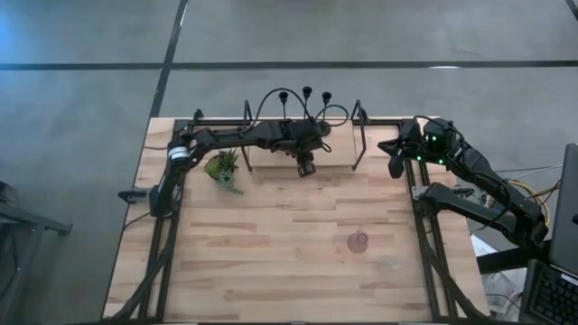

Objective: Pick & Place candle stick holders
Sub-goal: Put the bottom pink candle holder on the shelf aligned with the other pink candle holder, then put the pink candle holder on the shelf aligned with the other pink candle holder

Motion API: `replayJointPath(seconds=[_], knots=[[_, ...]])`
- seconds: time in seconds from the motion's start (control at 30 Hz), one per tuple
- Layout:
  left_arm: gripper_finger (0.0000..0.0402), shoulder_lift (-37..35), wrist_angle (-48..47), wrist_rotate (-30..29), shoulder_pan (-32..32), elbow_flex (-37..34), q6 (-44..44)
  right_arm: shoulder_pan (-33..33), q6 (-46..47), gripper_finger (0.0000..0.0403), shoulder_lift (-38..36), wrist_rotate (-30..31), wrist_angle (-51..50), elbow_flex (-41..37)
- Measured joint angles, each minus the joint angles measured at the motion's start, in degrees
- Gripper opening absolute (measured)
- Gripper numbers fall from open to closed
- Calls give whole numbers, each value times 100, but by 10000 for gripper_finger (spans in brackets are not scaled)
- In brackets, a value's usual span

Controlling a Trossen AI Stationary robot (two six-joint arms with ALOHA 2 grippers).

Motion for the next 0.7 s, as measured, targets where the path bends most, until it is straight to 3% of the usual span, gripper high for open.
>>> replayJointPath(seconds=[0.2, 0.43, 0.6, 0.7], knots=[[115, 0, -32, 200, -87, 4, -190, 2, 6, 29, -1, 0, 2, 0], [115, -328, -28, 236, -644, 2, -144, 1, 2, 29, -1, 0, 0, 0], [115, -856, -288, -247, -1091, -186, -137, 1, 1, 29, 1, 0, 2, 0], [115, -1415, -27, -619, -1298, -888, -244, 1, 5, 29, -1, 0, -1, 0]])
